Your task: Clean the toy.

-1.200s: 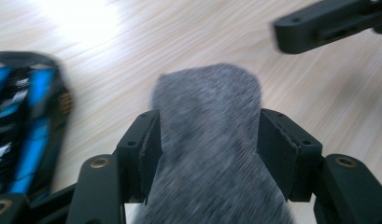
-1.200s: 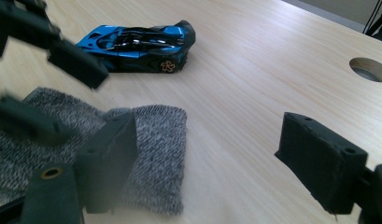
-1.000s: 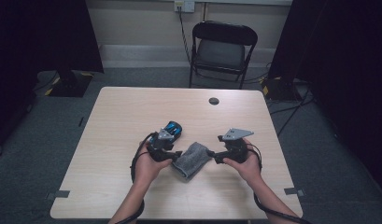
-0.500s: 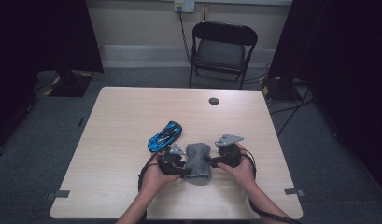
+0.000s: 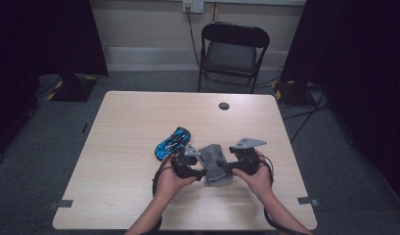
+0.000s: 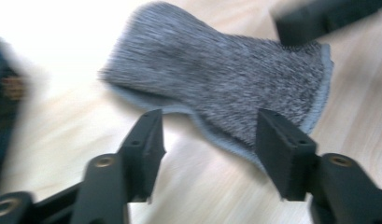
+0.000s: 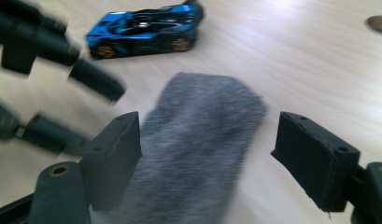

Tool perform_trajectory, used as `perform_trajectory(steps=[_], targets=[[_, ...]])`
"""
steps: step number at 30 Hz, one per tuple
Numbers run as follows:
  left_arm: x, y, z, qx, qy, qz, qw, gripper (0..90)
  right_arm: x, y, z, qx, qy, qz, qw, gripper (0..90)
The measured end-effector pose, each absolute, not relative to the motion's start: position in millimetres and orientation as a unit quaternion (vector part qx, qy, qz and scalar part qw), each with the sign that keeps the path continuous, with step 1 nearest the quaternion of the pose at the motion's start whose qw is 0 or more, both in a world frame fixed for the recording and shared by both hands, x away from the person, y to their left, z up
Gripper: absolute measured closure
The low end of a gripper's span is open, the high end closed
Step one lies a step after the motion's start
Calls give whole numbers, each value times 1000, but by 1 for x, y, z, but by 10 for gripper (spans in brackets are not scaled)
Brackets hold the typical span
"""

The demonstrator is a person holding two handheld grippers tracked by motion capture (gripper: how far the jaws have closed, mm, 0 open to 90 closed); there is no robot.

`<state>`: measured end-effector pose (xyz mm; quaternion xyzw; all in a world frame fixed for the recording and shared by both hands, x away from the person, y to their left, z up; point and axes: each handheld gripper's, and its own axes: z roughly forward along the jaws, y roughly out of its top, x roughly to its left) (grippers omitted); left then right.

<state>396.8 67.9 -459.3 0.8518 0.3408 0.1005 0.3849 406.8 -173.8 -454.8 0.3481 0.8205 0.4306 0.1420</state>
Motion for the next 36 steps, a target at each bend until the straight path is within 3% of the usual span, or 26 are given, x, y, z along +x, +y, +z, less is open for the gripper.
perform_trajectory(steps=[4, 14, 23, 36], targets=[[406, 89, -449, 842, 352, 126, 387, 320, 392, -158, -464, 349, 826, 419, 142, 229], [456, 127, -448, 827, 396, 180, 356, 220, 385, -150, -493, 351, 843, 381, 146, 274], [498, 127, -463, 836, 390, 161, 350, 190, 384, -150, -500, 336, 845, 386, 156, 275], [520, 117, -483, 839, 401, 139, 340, 173, 384, -151, -503, 331, 843, 392, 159, 275]])
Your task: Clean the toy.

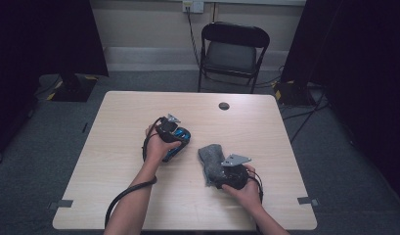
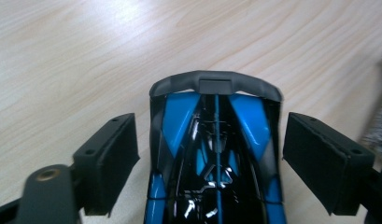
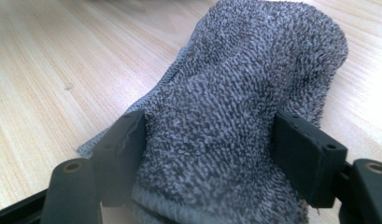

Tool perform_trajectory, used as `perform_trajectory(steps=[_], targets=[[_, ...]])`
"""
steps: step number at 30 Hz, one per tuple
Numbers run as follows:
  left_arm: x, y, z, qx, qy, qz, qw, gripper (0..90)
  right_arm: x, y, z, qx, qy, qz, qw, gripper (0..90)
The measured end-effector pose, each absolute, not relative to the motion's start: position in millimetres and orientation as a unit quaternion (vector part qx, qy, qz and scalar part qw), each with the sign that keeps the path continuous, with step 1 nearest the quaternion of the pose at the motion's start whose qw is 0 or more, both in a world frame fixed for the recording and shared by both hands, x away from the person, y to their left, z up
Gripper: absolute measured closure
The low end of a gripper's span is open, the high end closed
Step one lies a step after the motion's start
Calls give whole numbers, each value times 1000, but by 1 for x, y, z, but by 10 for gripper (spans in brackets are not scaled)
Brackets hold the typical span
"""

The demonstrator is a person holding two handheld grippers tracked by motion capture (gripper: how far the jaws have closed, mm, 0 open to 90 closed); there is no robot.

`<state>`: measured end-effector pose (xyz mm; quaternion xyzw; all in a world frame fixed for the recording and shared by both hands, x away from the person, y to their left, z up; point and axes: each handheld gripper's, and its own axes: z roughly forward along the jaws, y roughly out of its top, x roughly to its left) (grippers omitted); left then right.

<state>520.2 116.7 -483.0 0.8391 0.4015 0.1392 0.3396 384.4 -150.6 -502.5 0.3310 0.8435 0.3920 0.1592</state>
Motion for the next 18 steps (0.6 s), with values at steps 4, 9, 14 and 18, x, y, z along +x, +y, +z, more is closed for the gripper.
perform_trajectory(steps=[4, 9, 14, 18], targets=[[524, 114, -489, 836, 408, 141, 339, 171, 384, -151, -503, 330, 844, 392, 160, 275], [528, 109, -493, 845, 399, 139, 327, 178, 385, -151, -503, 328, 845, 392, 158, 275], [529, 109, -495, 849, 390, 144, 325, 222, 385, -150, -503, 327, 845, 391, 159, 275], [529, 107, -494, 853, 387, 140, 323, 249, 385, -151, -503, 328, 846, 391, 157, 275]])
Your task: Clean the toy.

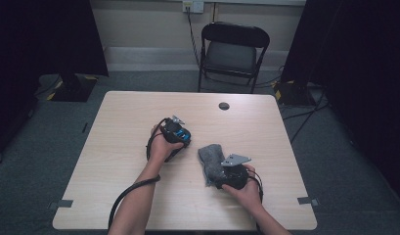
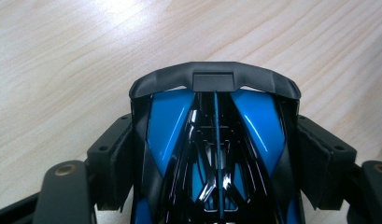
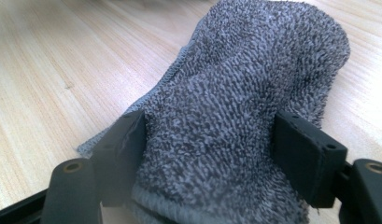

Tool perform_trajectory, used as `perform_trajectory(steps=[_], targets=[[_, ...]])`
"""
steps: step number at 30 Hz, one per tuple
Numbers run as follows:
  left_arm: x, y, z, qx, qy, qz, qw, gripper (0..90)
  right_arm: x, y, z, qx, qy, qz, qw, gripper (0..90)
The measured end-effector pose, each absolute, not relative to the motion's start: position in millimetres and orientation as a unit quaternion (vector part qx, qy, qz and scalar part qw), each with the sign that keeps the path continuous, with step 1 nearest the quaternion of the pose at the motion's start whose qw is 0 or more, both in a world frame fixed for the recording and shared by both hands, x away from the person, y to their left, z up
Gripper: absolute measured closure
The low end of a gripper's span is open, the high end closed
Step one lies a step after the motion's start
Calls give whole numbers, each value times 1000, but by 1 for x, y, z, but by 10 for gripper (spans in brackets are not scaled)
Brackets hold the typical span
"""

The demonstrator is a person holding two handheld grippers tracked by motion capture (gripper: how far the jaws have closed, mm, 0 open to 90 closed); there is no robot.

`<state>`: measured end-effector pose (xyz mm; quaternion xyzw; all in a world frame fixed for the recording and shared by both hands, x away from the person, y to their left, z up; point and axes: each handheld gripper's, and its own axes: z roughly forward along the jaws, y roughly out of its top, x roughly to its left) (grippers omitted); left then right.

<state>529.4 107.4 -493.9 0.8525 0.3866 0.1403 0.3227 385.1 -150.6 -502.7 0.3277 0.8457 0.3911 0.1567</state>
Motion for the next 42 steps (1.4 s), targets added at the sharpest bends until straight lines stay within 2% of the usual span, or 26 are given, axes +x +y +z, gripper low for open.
perform_trajectory(steps=[8, 19, 27, 33, 35, 37, 38, 40, 42], targets=[[529, 106, -489, 858, 394, 136, 299, 255, 386, -150, -503, 330, 846, 389, 156, 277], [509, 114, -481, 847, 398, 113, 334, 256, 387, -148, -503, 331, 845, 388, 164, 344], [484, 117, -465, 852, 368, 107, 357, 256, 387, -142, -502, 330, 840, 391, 179, 601], [459, 117, -452, 858, 343, 98, 370, 256, 394, -144, -499, 346, 838, 389, 162, 682], [452, 117, -450, 861, 335, 92, 372, 256, 396, -144, -498, 341, 842, 386, 161, 682], [445, 117, -450, 863, 327, 90, 374, 256, 401, -145, -495, 329, 850, 383, 150, 644], [442, 117, -450, 863, 326, 92, 374, 256, 402, -146, -494, 329, 851, 381, 151, 609], [436, 117, -451, 863, 322, 90, 378, 256, 406, -149, -489, 332, 851, 379, 150, 475], [432, 117, -450, 865, 318, 90, 378, 256, 408, -153, -485, 338, 852, 369, 155, 445]])
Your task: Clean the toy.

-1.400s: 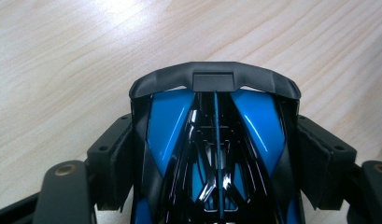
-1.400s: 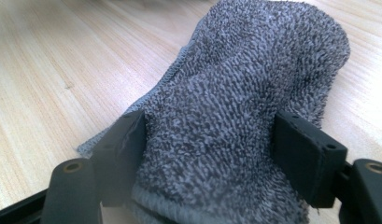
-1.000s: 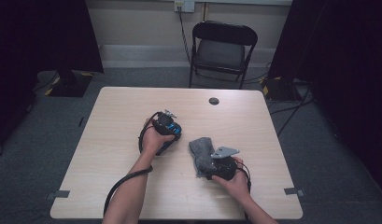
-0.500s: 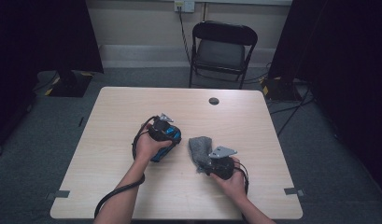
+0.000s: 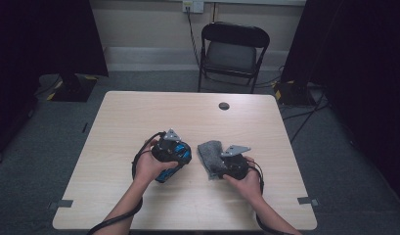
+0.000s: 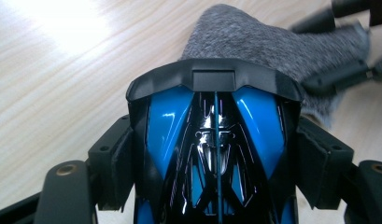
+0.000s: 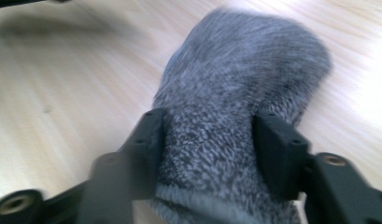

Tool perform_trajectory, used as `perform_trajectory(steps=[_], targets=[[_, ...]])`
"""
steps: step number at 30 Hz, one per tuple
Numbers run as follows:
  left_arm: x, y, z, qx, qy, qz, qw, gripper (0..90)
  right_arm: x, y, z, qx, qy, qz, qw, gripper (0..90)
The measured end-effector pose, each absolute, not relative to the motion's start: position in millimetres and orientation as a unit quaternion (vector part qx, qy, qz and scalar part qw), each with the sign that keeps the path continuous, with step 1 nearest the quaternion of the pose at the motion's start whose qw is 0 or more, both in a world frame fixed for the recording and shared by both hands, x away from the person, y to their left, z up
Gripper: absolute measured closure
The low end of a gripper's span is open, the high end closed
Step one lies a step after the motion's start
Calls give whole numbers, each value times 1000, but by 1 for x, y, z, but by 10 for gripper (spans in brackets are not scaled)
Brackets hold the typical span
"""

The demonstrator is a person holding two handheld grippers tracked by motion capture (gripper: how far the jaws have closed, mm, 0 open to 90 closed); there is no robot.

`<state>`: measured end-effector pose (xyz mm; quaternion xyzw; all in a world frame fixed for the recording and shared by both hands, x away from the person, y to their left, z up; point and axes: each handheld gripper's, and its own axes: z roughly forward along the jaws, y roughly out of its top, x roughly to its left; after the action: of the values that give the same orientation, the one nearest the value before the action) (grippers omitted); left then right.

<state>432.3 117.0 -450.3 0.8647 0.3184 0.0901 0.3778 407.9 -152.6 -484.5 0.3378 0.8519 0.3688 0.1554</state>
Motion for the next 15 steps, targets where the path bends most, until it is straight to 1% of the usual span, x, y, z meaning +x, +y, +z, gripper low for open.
perform_trajectory(steps=[2, 9, 13, 14, 15], targets=[[429, 116, -450, 863, 318, 91, 382, 255, 408, -157, -480, 345, 848, 367, 164, 396], [420, 111, -450, 867, 305, 86, 384, 256, 406, -174, -471, 386, 833, 342, 202, 389], [418, 111, -451, 867, 306, 82, 384, 256, 401, -173, -470, 381, 827, 374, 178, 373], [418, 111, -452, 868, 305, 83, 383, 255, 400, -170, -472, 379, 832, 367, 175, 359], [417, 110, -452, 869, 304, 85, 381, 256, 401, -168, -475, 378, 835, 360, 174, 367]])
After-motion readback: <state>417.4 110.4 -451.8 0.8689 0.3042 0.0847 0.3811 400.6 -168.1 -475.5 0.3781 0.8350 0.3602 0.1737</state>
